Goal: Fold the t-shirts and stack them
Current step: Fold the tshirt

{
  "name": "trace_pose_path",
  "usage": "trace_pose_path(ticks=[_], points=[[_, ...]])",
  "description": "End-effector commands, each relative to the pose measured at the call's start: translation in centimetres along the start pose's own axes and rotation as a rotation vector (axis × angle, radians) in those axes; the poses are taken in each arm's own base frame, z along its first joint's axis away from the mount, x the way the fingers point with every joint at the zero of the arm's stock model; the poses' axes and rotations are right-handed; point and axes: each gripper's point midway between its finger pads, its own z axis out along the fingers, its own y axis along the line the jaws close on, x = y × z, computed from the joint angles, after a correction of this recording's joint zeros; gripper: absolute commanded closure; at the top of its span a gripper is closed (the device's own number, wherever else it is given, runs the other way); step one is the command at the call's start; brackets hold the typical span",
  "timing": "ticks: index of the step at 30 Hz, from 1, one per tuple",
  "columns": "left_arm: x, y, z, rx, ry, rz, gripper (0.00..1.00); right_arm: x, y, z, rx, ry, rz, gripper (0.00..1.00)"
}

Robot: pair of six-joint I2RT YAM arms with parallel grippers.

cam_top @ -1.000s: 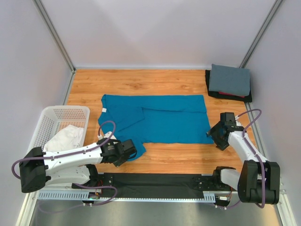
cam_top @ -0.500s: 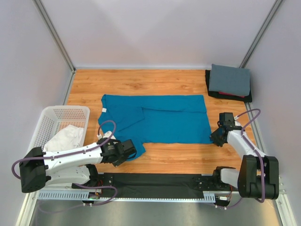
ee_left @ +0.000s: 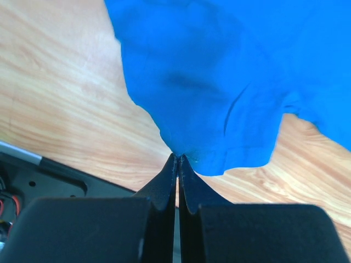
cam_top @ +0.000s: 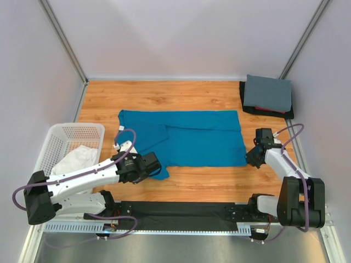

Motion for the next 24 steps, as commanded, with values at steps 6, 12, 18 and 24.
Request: trace_pose_path(ticks=[6, 12, 18, 24], points=[[-7.0, -3.0, -2.4, 0.047, -0.196, 0.171, 1.00, -4.7, 4.3, -1.7, -0.080, -0.093, 0.027, 1.00], [-12.0, -5.5, -2.2, 0.081, -0.295, 0.321, 1.00, -6.6, 6.2, -2.4, -0.104, -0.117, 0.043, 1.00], [-16.9, -8.2, -2.2, 0.114, -0.399, 0.457, 1.00, -6.9, 6.5, -2.0, -0.071, -0.086, 0.081, 1.00], [-19.4, -10.1, -2.8, 0.143, -0.438, 0.493, 1.00, -3.6, 4.7, -2.5, -0.012, 0.038, 0.169, 1.00]])
